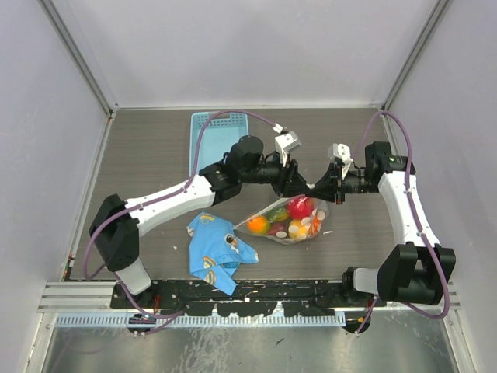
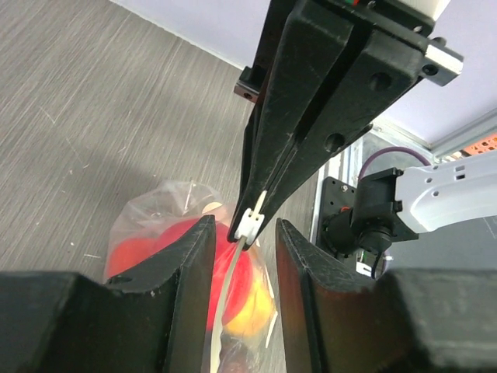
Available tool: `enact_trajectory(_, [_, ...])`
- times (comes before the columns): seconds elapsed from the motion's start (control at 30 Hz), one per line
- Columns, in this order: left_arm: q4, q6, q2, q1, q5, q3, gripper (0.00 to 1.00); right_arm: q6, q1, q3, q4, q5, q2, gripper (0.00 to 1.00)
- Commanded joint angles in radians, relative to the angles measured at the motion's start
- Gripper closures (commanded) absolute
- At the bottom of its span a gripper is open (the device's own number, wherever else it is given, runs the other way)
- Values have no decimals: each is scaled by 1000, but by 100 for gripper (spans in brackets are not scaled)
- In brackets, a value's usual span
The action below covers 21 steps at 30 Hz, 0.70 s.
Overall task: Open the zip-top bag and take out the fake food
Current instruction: Unzip the zipper food storage bag at the center of the board.
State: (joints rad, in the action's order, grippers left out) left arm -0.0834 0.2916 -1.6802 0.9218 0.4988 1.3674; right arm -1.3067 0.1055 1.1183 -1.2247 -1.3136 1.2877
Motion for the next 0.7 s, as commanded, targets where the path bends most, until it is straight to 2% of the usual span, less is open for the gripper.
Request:
enact_trajectory(0.0, [-85, 33, -6, -1, 63, 47, 64, -12, -6, 17, -15, -7, -10, 99])
enact_trajectory(0.07, [-92, 37, -9, -1, 74, 47, 68, -13, -5, 17, -15, -7, -9, 99])
enact_trajectory(0.13, [-95, 37, -9, -1, 82, 46, 77, -12, -7, 17, -15, -7, -9, 99])
enact_trajectory(0.27, [-124, 32, -3, -1, 102, 25, 81, -13, -7, 17, -16, -7, -9, 99])
enact_trajectory(0.37, [-119, 18, -3, -1, 106, 23, 80, -12, -7, 18, -16, -6, -10, 99])
enact_trajectory(0.5, [-104, 10, -9, -1, 106, 28, 69, -12, -7, 18, -17, -7, -10, 99])
enact_trajectory(0.67, [-85, -3, -18, 0, 107, 35, 69, -13, -7, 18, -18, -6, -9, 99])
